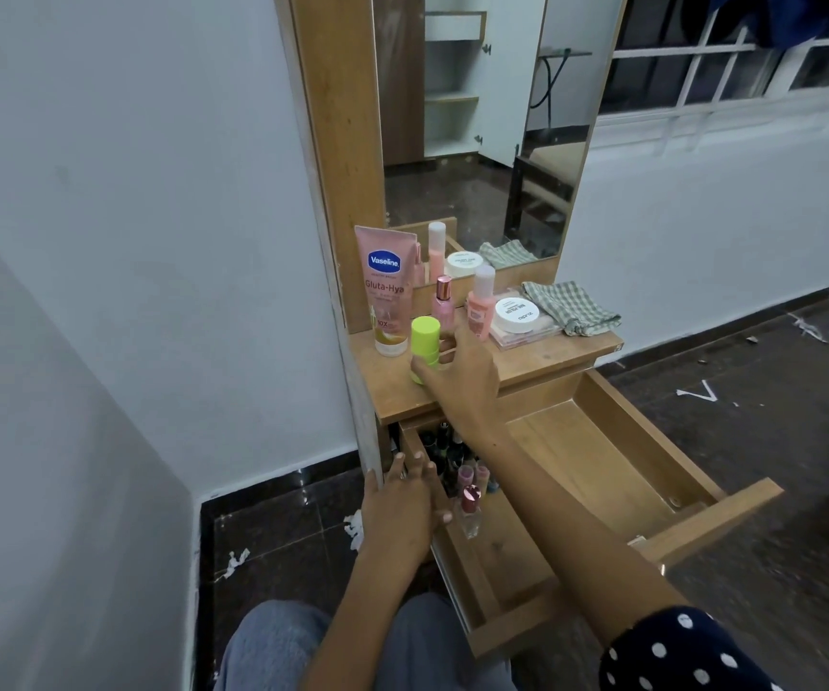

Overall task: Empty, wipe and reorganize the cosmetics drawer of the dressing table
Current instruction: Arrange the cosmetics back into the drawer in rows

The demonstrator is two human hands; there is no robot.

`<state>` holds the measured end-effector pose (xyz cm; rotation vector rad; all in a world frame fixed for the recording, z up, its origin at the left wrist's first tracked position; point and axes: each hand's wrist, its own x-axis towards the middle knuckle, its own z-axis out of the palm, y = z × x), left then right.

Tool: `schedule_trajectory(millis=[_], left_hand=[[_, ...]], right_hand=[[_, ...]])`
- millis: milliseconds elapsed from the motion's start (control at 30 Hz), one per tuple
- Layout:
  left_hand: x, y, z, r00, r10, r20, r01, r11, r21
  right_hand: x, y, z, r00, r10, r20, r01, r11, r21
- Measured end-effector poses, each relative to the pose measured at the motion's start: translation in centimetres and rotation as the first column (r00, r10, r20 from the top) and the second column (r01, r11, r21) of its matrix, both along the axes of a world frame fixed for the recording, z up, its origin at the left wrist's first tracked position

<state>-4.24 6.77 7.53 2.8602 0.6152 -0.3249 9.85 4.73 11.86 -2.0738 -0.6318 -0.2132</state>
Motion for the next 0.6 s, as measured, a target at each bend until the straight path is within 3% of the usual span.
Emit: schedule_trajectory(millis=[167, 333, 600], left_hand=[[0.1, -0.1, 0.1, 1.0, -0.001, -0.012, 0.002, 1.0, 0.01], [0.0, -0.1, 0.0, 0.999, 0.004, 0.032, -0.004, 1.0, -0.004], [0.2, 0.0, 0.4, 1.0, 0.001, -0.018, -0.001, 1.0, -0.005]], right_hand=[[0.2, -0.1, -0.2, 0.999, 0.049, 0.02, -0.05, 0.999, 0.015], [2.8, -1.3, -0.5, 0.996, -0.076, 0.046, 0.07, 0.99, 0.126], [5.5, 2.3, -0.4, 0.989, -0.137, 0.059, 0.142, 0.986, -0.091]])
